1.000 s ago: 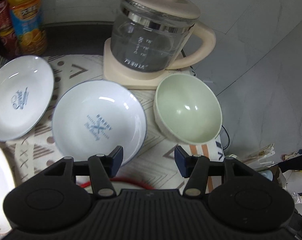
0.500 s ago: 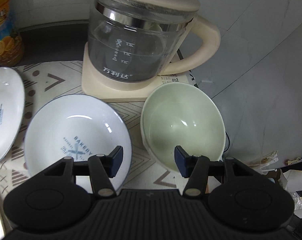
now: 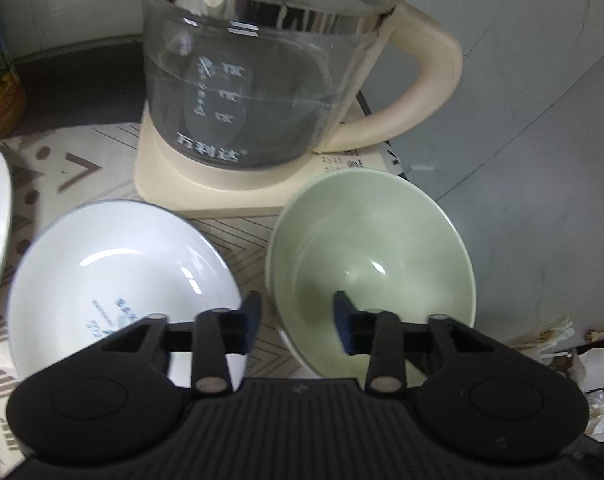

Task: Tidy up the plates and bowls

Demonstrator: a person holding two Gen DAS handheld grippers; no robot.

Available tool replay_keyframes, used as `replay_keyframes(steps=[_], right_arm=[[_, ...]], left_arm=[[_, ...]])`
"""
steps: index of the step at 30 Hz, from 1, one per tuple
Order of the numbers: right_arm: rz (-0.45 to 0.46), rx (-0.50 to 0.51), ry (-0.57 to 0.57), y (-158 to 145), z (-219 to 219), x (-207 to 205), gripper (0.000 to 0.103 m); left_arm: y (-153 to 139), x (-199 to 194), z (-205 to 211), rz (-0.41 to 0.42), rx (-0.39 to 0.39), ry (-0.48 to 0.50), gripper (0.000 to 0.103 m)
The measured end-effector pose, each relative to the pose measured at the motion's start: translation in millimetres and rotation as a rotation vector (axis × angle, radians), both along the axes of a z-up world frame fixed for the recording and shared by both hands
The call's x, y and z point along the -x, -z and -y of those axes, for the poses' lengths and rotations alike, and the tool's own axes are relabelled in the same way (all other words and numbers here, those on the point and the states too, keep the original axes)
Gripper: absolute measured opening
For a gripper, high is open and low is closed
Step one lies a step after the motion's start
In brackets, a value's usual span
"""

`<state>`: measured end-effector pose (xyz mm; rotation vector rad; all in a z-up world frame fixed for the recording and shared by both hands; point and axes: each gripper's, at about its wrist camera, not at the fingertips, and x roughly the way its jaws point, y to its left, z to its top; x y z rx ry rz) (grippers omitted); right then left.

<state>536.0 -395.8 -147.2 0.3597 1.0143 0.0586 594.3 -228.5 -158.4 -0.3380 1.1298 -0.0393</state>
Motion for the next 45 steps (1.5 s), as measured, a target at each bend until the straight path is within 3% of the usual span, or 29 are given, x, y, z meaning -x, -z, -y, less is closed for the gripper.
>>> replay_keyframes(steps=[2, 4, 5, 24, 45], right_arm=[[-0.019, -0.004, -0.014, 5, 0, -1, 0.04], [-0.013, -0.022, -0.034, 7, -2, 1, 0.027], [-0.007, -0.014, -0.04, 5, -4, 2, 0.026], [0.112, -0.035, -0.04, -38, -1, 54, 0.025], [0.22, -0.026, -0.128, -78, -16, 120, 0.025]], left_arm=[[1, 2, 1, 0.005, -0.016, -0.005, 0.019], [0, 4, 0, 0.005, -0.016, -0.006, 0.014], [-1, 6, -1, 0.002, -0.008, -0.008, 0.014], [-53, 75, -11, 0.092, 0.009, -0.045, 0.013], [-93, 156, -39, 0.164, 0.027, -0.123, 0.013]])
